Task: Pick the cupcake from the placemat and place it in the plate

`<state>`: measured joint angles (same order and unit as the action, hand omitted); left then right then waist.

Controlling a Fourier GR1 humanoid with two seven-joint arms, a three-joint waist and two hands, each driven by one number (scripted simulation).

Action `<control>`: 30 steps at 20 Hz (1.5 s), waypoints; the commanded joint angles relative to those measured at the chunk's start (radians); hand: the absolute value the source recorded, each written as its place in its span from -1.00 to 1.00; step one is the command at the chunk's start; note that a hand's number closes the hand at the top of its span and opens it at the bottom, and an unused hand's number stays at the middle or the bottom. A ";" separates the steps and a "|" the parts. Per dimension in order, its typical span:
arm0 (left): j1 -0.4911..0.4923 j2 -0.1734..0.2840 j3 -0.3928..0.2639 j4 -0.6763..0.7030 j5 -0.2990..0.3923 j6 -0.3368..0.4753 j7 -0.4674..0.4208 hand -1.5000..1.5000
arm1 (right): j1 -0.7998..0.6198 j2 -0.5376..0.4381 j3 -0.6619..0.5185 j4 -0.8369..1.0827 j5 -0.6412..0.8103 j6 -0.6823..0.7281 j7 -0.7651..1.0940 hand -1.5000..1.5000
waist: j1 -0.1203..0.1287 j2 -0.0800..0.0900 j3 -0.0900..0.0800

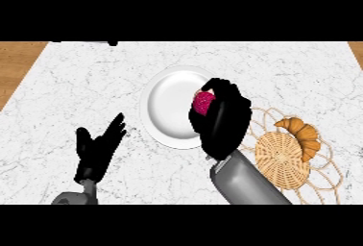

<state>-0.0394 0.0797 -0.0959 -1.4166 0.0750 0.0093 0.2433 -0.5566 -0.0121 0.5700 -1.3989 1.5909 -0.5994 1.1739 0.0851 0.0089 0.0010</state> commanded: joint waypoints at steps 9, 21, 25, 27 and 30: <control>0.013 -0.007 -0.001 0.000 -0.003 0.004 -0.001 0.00 | -0.102 0.011 -0.131 0.258 0.029 -0.268 0.234 1.00 | -0.006 0.008 0.000; 0.020 -0.016 -0.011 -0.041 0.006 -0.006 -0.003 0.00 | -0.181 0.012 -0.243 0.644 -0.536 -0.384 -0.091 -1.00 | 0.018 0.019 0.003; -0.004 -0.030 -0.011 -0.014 -0.014 0.025 0.006 0.00 | -0.219 0.012 -0.190 0.634 -0.673 -0.530 -0.219 -1.00 | 0.008 0.017 0.003; -0.031 -0.011 0.003 -0.012 -0.012 0.017 0.019 0.00 | -0.206 0.012 -0.182 0.624 -0.658 -0.642 -0.254 -1.00 | 0.000 0.016 0.003; -0.025 -0.008 0.008 -0.022 -0.005 0.016 0.030 0.00 | -0.229 0.012 -0.189 0.605 -0.697 -0.732 -0.270 -1.00 | -0.007 0.011 0.003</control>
<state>-0.0506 0.0696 -0.0938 -1.4286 0.0692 0.0169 0.2479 -0.7512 -0.0050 0.3808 -0.7917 0.9521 -1.1382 0.9067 0.0873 0.0243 0.0041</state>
